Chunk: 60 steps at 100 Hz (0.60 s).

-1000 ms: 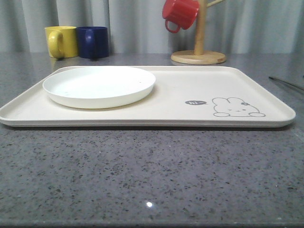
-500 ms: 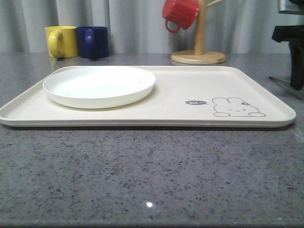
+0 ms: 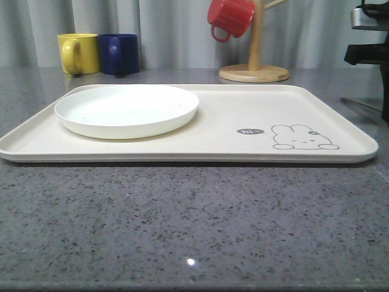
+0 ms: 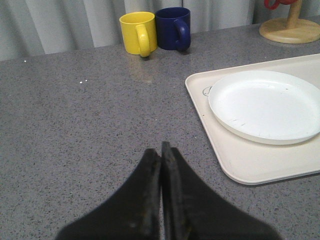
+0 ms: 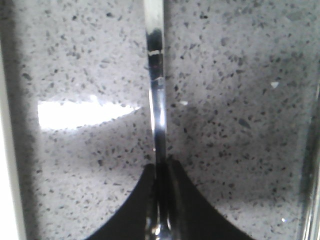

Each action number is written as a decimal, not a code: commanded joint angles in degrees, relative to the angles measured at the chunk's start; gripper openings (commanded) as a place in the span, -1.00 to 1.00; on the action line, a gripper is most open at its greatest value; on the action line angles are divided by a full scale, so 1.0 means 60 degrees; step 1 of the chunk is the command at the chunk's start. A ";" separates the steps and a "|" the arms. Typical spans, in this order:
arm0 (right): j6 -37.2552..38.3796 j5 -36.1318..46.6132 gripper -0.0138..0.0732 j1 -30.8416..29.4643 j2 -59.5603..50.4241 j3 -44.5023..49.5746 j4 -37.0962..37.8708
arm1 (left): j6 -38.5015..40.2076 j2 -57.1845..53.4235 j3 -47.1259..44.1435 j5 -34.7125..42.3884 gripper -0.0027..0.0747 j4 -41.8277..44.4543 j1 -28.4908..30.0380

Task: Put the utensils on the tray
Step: 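Grasp the silver fork with the right gripper and lift it, then lower the fork onto the tray beside the plate and release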

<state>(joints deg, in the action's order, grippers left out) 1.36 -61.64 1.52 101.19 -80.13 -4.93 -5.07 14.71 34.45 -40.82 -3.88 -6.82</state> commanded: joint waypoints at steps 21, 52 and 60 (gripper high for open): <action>-0.0664 -0.0073 -0.82 0.1298 -0.1224 -0.1066 0.0040 | 0.0085 0.0106 0.0220 0.0708 -0.98 -0.0058 -0.0069; 0.0497 -0.0126 -0.82 0.3703 -0.0297 -0.2474 0.0040 | 0.0085 0.0106 0.0220 0.0708 -0.98 -0.0058 -0.0069; 0.1407 -0.0065 -0.82 0.4015 0.0103 -0.2792 0.0040 | 0.0085 0.0106 0.0220 0.0708 -0.98 -0.0058 -0.0069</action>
<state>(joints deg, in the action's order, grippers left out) 4.99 -63.37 24.14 102.31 -93.54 -4.68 -5.07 14.71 34.45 -40.82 -3.88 -6.82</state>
